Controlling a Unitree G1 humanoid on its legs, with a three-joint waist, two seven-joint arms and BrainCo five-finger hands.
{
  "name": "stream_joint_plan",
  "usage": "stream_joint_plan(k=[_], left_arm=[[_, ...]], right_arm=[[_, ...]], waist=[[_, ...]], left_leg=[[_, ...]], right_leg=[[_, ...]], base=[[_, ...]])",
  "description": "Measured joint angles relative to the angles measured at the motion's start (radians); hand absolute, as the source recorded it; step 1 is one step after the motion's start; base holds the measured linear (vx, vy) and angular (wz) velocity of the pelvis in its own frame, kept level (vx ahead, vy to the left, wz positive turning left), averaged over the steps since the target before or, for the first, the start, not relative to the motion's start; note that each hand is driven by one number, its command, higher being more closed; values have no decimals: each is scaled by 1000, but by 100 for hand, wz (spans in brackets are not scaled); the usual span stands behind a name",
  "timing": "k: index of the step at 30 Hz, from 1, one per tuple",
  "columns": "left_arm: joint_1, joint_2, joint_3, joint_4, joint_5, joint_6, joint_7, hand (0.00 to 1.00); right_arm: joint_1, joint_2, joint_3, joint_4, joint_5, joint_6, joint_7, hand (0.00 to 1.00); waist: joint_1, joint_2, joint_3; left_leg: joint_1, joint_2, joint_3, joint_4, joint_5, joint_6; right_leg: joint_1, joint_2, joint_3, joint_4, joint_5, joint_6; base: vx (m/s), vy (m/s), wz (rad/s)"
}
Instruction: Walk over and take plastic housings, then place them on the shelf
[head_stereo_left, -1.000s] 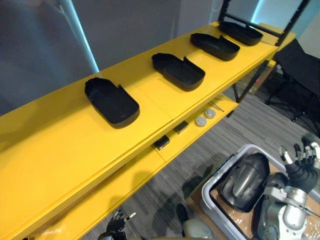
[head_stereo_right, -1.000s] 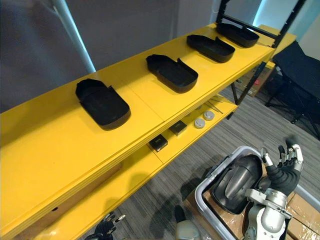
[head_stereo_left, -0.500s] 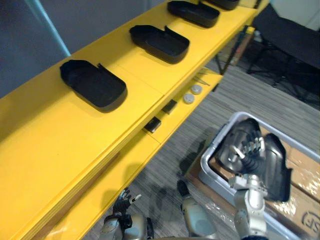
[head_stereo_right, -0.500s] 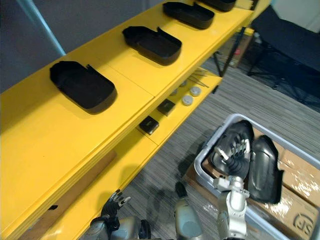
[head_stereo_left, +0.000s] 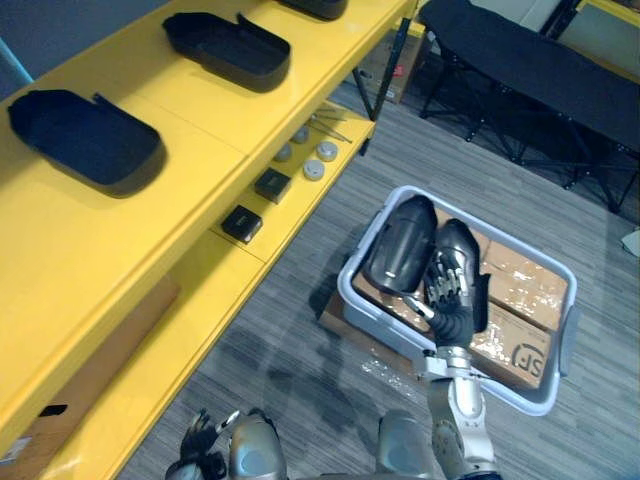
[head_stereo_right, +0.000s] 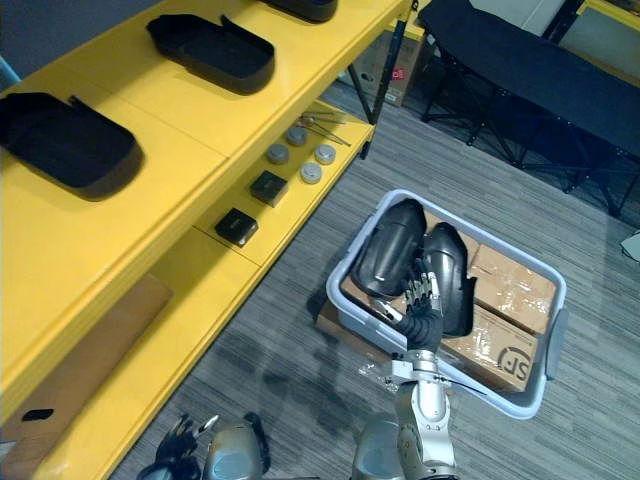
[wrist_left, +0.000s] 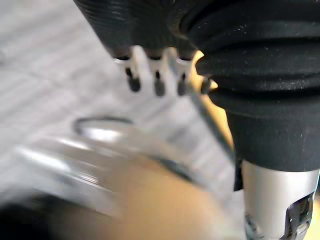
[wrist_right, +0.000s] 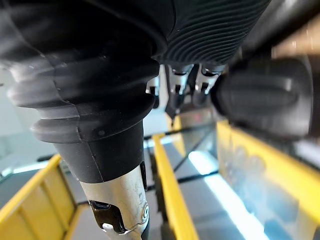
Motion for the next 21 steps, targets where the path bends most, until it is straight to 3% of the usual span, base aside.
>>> stream_joint_plan(k=[1, 2, 3, 4, 5, 8, 10, 12, 17, 21], left_arm=[[8, -35, 4, -1, -25, -4, 3, 0], [14, -79, 3, 2, -45, -10, -2, 0], [27, -84, -8, 6, -53, -21, -14, 0], [36, -84, -17, 6, -54, -30, -22, 0], [53, -85, -32, -4, -49, -45, -30, 0], [75, -88, -75, -10, -35, -88, -39, 0], [72, -72, -80, -15, -36, -99, -50, 0], [53, -45, -99, -16, -25, -102, -61, 0], [42, -26, -109, -55, 129, -103, -53, 0], [19, 1, -155, -94, 123, -100, -33, 0]], right_arm=[[-3, -21, -2, -1, -1, 15, 3, 0], [11, -57, -11, 1, -18, 39, 0, 0], [32, -78, -32, 2, -33, 59, 0, 0], [55, -85, -49, 2, -41, 63, 1, 0], [90, -92, -84, -6, -37, 63, 2, 0], [138, -112, -132, -12, -29, 63, 31, 0], [147, -111, -133, -25, -32, 63, 44, 0], [145, -113, -133, -36, -50, 47, 48, 0], [78, -105, -99, -8, -60, 48, 13, 0], [-36, -107, -108, 122, -59, 61, -75, 0]], waist=[[-7, 31, 0], [-27, 80, 7], [-45, 92, 2], [-50, 93, 0], [-51, 92, -1], [-56, 117, -17], [-58, 114, -20], [-56, 78, -25], [-47, 69, -26], [-33, 64, -15]], left_leg=[[5, 19, -11, -15, 13, -15], [17, 37, -43, -30, 45, 4], [16, 34, -63, -26, 91, 39], [15, 20, -82, -23, 99, 35], [33, -37, -127, -39, 69, -10], [35, -166, -153, -125, 32, -25], [56, -183, -165, -194, 17, -50], [68, -216, -153, -259, 46, -42], [69, -232, -152, -248, 51, -36], [49, -231, -170, -250, 58, -36]], right_leg=[[-5, 25, -3, -19, -37, 2], [-8, 58, 3, -15, -57, -11], [-7, 66, 14, -13, -62, -21], [-3, 64, 30, -15, -64, -24], [-6, 50, 60, -33, -63, -31], [-28, 100, 133, -126, -10, -67], [-43, 109, 140, -158, 24, -53], [-37, 90, 136, -222, 85, -31], [14, 80, 134, -342, 164, -22], [10, 88, 134, -378, 197, -30]], base=[[-88, -550, -104], [-54, -483, -61], [-33, -339, -42], [-49, -202, -52], [-68, -122, -80], [-49, -44, -83], [-25, 16, -41], [-18, 28, -14], [-9, 63, -10], [-67, 3, -6]])
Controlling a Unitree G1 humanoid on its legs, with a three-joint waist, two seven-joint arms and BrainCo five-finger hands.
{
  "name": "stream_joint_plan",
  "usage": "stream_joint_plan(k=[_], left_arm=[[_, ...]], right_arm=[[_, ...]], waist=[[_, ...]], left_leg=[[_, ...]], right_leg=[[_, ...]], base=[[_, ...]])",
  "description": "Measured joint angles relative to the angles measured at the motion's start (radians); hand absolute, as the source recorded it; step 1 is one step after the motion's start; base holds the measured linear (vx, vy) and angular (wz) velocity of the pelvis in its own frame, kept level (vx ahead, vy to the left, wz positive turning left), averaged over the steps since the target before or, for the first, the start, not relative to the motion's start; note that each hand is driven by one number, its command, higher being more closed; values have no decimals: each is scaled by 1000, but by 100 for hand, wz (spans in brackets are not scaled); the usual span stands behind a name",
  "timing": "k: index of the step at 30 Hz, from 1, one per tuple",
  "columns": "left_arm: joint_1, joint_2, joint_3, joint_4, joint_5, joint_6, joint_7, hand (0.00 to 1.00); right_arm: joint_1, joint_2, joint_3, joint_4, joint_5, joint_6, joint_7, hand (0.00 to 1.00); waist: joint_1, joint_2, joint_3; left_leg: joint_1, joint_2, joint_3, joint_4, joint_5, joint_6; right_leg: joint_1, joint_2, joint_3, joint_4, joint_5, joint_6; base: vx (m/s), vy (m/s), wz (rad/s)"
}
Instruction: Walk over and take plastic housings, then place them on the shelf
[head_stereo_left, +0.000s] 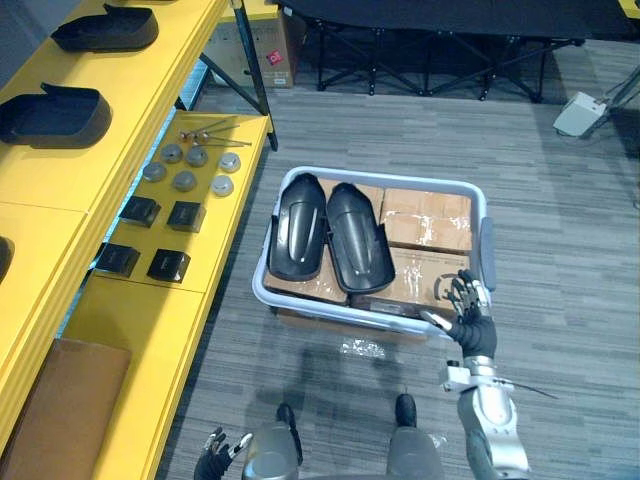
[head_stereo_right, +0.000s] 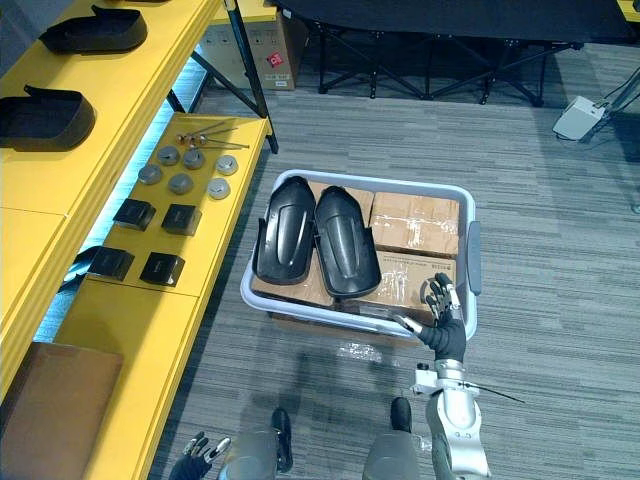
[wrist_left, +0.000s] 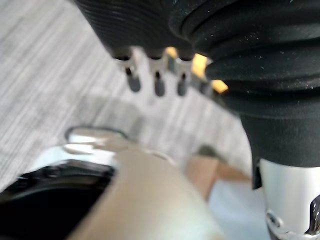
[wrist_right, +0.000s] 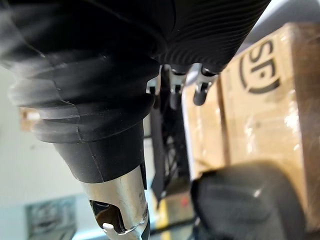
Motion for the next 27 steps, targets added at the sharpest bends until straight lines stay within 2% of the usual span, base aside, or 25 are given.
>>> stream_joint_plan(k=[3, 5, 9, 11, 12, 14, 15, 18, 24, 27], left_arm=[[-54, 25, -17, -53, -18, -1, 7, 0], [-89, 35, -38, -71, -37, -1, 7, 0], [-134, 37, -75, -75, -46, -4, 6, 0], [-142, 35, -88, -70, -46, -4, 7, 0], [-145, 36, -98, -69, -46, -11, 7, 0], [-154, 32, -106, -64, -55, -16, 7, 0], [-160, 28, -110, -60, -80, -19, 6, 0], [-161, 24, -111, -38, -86, -23, 4, 0], [-164, 12, -143, 28, -134, -23, -2, 0], [-187, 2, -162, 51, -167, -25, -4, 0]], right_arm=[[-227, -29, -69, 170, 1, 36, -72, 0], [-362, -78, -93, 257, 1, 71, -112, 0], [-643, -214, -96, 449, 1, 123, -142, 0], [-740, -255, -91, 506, 0, 141, -143, 0], [-791, -277, -81, 544, 0, 152, -146, 0], [-849, -313, -56, 584, 0, 160, -159, 0], [-872, -327, -50, 595, 0, 179, -160, 0], [-909, -340, -45, 631, -2, 211, -160, 0], [-978, -401, -1, 727, -21, 339, -157, 0], [-1019, -438, 23, 822, -40, 409, -127, 0]], waist=[[11, -10, 58], [36, -13, 91], [87, 9, 117], [99, 26, 126], [116, 31, 129], [125, 49, 144], [138, 56, 156], [144, 68, 168], [171, 106, 200], [194, 133, 209]], left_leg=[[-53, -3, -36, 9, 10, 2], [-74, -7, -60, 8, 14, 4], [-136, -8, -117, 7, 49, -2], [-157, -7, -139, 9, 59, -2], [-166, -7, -146, 9, 60, -3], [-183, -8, -158, 28, 61, -4], [-190, -9, -164, 41, 61, -4], [-211, -15, -188, 52, 60, -3], [-242, -22, -208, 97, 43, 3], [-260, -29, -213, 110, 42, 9]], right_leg=[[-22, 4, -24, -21, 29, -19], [-26, 5, -47, -36, 42, -31], [-58, 15, -96, -38, 58, -34], [-62, 18, -115, -37, 64, -31], [-71, 19, -114, -34, 66, -30], [-72, 19, -134, -27, 67, -29], [-76, 19, -139, -20, 67, -29], [-90, 16, -165, -3, 67, -29], [-108, 7, -196, 38, 56, -33], [-139, -6, -203, 83, 34, -34]], base=[[-158, -1, 16], [-168, -6, 30], [-69, -21, 31], [17, -23, 23], [36, -15, 16], [30, 6, 10], [18, 19, 8], [9, 16, 13], [-45, 19, 6], [-95, 13, 6]])
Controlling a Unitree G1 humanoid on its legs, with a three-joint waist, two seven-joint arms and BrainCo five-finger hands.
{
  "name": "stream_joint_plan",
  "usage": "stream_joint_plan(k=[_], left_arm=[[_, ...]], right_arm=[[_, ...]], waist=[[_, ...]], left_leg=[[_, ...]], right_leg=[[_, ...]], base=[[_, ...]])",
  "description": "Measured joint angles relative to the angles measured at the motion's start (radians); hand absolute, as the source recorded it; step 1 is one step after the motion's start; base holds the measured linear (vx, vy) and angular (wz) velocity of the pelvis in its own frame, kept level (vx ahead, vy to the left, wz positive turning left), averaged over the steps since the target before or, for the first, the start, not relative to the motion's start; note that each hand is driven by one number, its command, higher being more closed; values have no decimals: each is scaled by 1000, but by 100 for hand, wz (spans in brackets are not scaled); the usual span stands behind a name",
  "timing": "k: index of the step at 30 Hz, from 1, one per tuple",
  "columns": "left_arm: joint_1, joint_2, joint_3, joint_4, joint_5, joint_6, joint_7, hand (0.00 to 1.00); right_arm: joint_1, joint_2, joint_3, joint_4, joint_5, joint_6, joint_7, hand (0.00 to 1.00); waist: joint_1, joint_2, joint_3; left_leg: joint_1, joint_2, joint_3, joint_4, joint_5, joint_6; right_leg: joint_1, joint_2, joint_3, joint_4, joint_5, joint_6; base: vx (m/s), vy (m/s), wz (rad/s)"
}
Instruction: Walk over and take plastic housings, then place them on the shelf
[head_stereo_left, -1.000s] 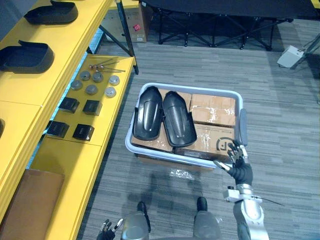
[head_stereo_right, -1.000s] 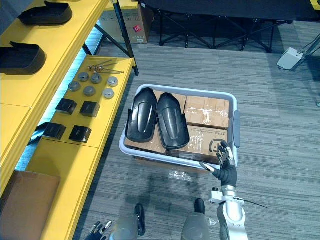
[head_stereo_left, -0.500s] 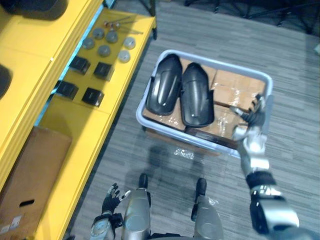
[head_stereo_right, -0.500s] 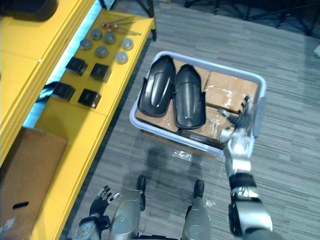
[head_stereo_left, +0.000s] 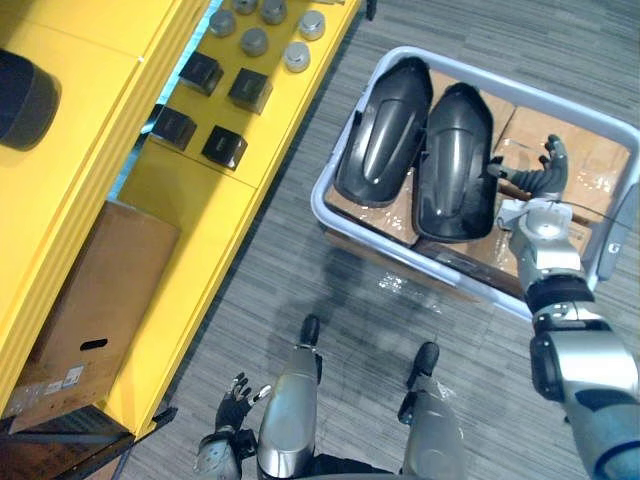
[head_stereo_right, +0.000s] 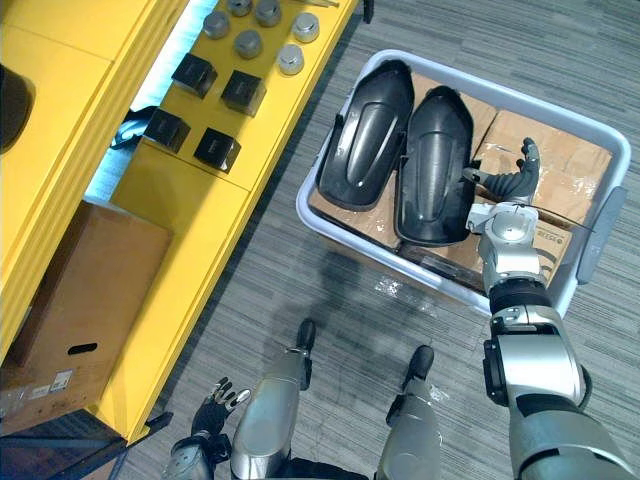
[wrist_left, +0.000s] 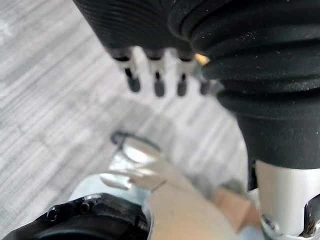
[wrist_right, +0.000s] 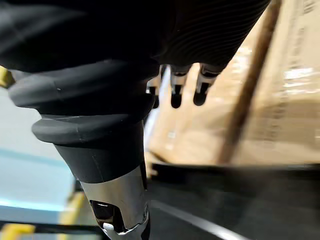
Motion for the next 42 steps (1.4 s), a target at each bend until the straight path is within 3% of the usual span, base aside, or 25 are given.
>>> stream_joint_plan(k=[3, 4, 6, 12, 16, 18, 25, 31, 34, 38, 42], left_arm=[[-4, 3, -23, 2, -35, 2, 0, 0], [-4, 4, -25, 2, -37, 2, 0, 0], [-5, 3, -29, 1, -49, 2, 1, 0], [-10, 12, -55, 8, -77, 8, 5, 0], [-21, 15, -66, 9, -76, 16, 3, 0], [-24, 14, -69, 9, -76, 27, 7, 0], [-31, 24, -96, 0, -107, 23, 13, 0], [-20, 36, -92, -21, -116, 12, 21, 0], [20, 46, -80, -99, -115, 6, 26, 0], [94, 68, -35, -294, -112, -9, 47, 0], [109, 52, -51, -527, -72, 10, 71, 0]], right_arm=[[-10, -21, 1, 20, -32, 47, 19, 0], [-16, -33, 1, 22, -42, 59, 30, 100], [-27, -53, 2, 37, -71, 100, 73, 100], [-27, -108, 41, 87, -204, 142, 184, 100], [-28, -129, 41, 103, -276, 164, 188, 100], [-29, -133, 40, 123, -283, 162, 151, 100], [10, -91, 28, 141, -315, 74, -100, 100], [73, -49, 29, 79, -314, -35, -154, 100], [133, -24, 30, -37, -315, -60, -163, 100], [263, 42, 29, -186, -356, -65, -177, 100], [380, 84, 27, -378, -425, -66, -193, 100]], waist=[[1, 10, 1], [1, 12, 2], [7, 12, 2], [10, 17, -1], [25, 20, -3], [28, 23, -5], [36, 23, -5], [27, 11, 2], [21, -22, 12], [-5, -102, 10], [-37, -158, -3]], left_leg=[[-23, -13, -16, -4, 12, 8], [-27, -14, -21, -1, 15, 4], [-28, -14, -26, 0, 17, 3], [-30, -20, -46, -4, 20, 5], [-36, -20, -51, -18, 31, -1], [-38, -20, -64, -17, 34, -5], [-53, -16, -84, 8, 27, -10], [-26, 13, -75, 51, -6, -9], [19, 19, -48, 19, -6, -8], [117, 28, -24, -60, 11, -15], [194, 31, 5, -126, 33, -26]], right_leg=[[-26, -14, -13, 24, -8, 0], [-26, -14, -18, 26, -8, 0], [-26, -15, -23, 37, -13, -1], [-39, -28, -45, 90, -47, -5], [-60, -32, -50, 116, -64, -5], [-56, -32, -66, 128, -74, -9], [-52, -30, -90, 157, -99, -9], [-8, -7, -87, 153, -102, -13], [19, 0, -67, 119, -98, -7], [102, 10, -67, 55, -84, -2], [161, 11, -62, 6, -64, -4]], base=[[-57, 8, 17], [-28, 5, 12], [-19, 1, 9], [-2, -4, 10], [19, -20, 7], [54, -24, 15], [34, -9, 10], [-8, 7, -7], [-16, 5, -19], [57, -27, -9], [117, -33, -8]])
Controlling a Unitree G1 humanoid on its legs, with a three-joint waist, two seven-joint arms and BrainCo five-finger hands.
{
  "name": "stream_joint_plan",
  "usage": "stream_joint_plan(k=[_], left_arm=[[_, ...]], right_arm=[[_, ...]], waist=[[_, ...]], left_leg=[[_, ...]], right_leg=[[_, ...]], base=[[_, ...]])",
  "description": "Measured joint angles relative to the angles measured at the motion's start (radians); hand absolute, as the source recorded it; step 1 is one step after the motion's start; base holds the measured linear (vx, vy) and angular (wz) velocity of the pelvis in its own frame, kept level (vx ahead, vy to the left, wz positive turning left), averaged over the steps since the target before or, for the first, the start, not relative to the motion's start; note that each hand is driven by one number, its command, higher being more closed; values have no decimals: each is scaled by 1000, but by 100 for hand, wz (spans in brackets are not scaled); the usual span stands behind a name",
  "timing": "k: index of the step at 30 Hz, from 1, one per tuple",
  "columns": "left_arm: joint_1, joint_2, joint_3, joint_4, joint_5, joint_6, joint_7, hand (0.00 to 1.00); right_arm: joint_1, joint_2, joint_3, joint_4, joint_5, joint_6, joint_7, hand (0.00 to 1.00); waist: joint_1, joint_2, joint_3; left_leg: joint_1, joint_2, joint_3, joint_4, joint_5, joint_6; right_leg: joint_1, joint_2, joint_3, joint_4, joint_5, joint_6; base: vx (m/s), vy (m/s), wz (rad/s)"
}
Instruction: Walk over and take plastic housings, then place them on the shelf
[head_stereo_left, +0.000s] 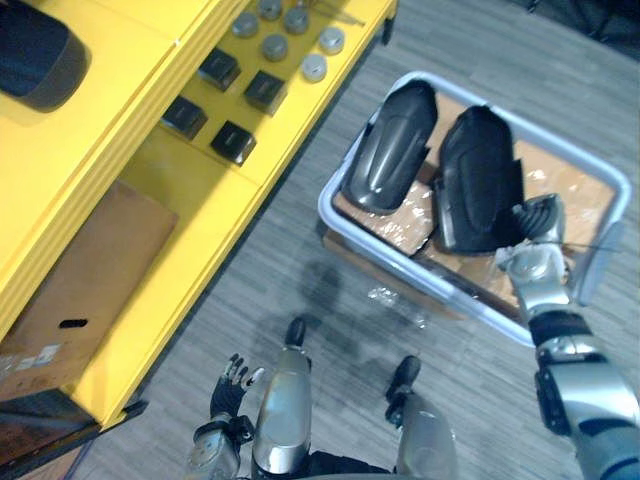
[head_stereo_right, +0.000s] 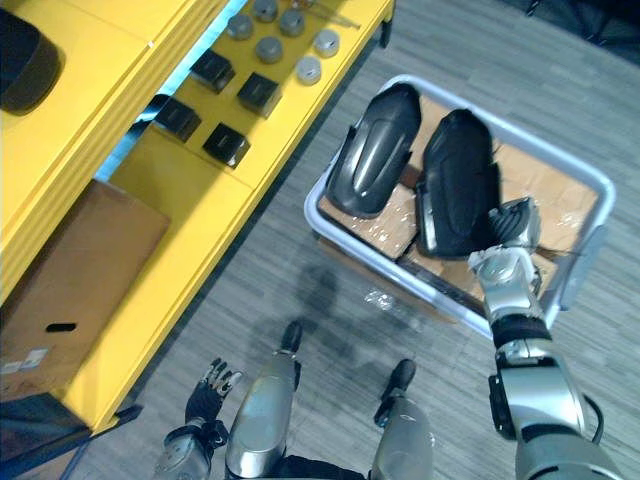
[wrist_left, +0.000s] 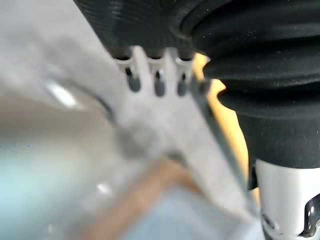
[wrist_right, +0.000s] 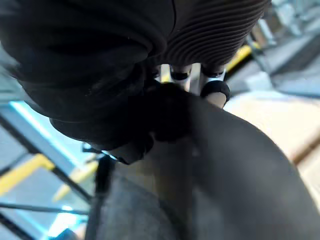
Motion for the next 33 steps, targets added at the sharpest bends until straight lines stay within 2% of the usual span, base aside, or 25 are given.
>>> stream_joint_plan(k=[2, 3, 4, 5, 7, 10, 12, 14, 16, 20, 22, 28, 33], left_arm=[[-4, -9, -19, -88, 94, 23, 36, 0], [-5, -9, -22, -109, 131, 37, 52, 0], [-6, -6, -23, -171, 208, 72, 86, 0], [-6, -5, -20, -184, 213, 79, 90, 0], [-19, 0, -1, -252, 270, 130, 105, 0], [-61, 23, 7, -271, 345, 159, 106, 0], [-119, 47, 7, -267, 430, 172, 106, 0], [-156, 55, 6, -265, 435, 181, 101, 0], [-211, 58, 0, -248, 389, 196, 79, 0], [-287, 41, -17, -204, 156, 230, 23, 0], [-307, 28, -39, -167, 83, 241, 7, 0], [-417, 20, -57, -95, -46, 292, -17, 0], [-462, 10, -56, -50, -160, 303, -21, 0]], right_arm=[[45, 37, 2, -59, -34, 0, -2, 100], [59, 45, 2, -68, -45, 0, -5, 100], [104, 55, 2, -98, -59, 4, -15, 100], [108, 56, 2, -103, -61, 4, -15, 100], [147, 61, 2, -146, -89, 11, -23, 100], [182, 67, 5, -186, -147, 11, -64, 100], [182, 75, 13, -215, -194, 7, -107, 100], [183, 86, 14, -249, -213, -2, -138, 100], [183, 91, 14, -278, -230, -20, -169, 100], [182, 108, 50, -338, -274, -77, -186, 100], [183, 120, 71, -367, -301, -114, -186, 100], [183, 138, 115, -448, -325, -214, -144, 100], [185, 145, 149, -448, -324, -262, -99, 100]], waist=[[-24, -22, -34], [-27, -29, -51], [-37, -38, -104], [-37, -39, -108], [-47, -34, -144], [-50, -32, -190], [-66, -31, -211], [-70, -34, -222], [-78, -36, -245], [-105, -36, -277], [-112, -37, -294], [-134, -38, -316], [-150, -38, -335]], left_leg=[[32, 1, 25, -27, 6, 0], [36, 2, 30, -33, 6, 0], [46, 2, 42, -49, 6, 0], [52, 3, 47, -53, 6, 0], [87, 5, 64, -62, 6, 0], [98, 9, 81, -70, 6, 0], [123, 13, 90, -87, 6, 0], [139, 18, 113, -89, 6, 0], [138, 18, 122, -94, 6, 0], [175, 21, 146, -119, 5, 0], [192, 26, 173, -124, 5, -1], [217, 43, 212, -161, 24, -11], [233, 45, 223, -190, 38, -16]], right_leg=[[27, -1, 3, -26, 1, 2], [28, -1, 6, -31, 2, 2], [31, 0, 10, -46, 4, 5], [33, 0, 13, -47, 4, 5], [66, -3, 20, -65, 6, 8], [65, -1, 25, -69, 7, 8], [76, 3, 34, -76, 13, 4], [84, 10, 51, -93, 30, -6], [84, 12, 54, -113, 41, -6], [99, 20, 76, -133, 57, -10], [99, 26, 102, -145, 69, -13], [96, 48, 134, -186, 97, -27], [97, 53, 141, -200, 110, -23]], base=[[101, -8, -12], [160, -13, -12], [119, -7, -14], [136, -4, -20], [76, -6, -15], [45, -6, -12], [2, -5, -15], [-48, 4, -27], [-61, 2, -21], [-76, 4, -18], [-69, 9, -31], [-53, -18, -22], [0, -9, -6]])
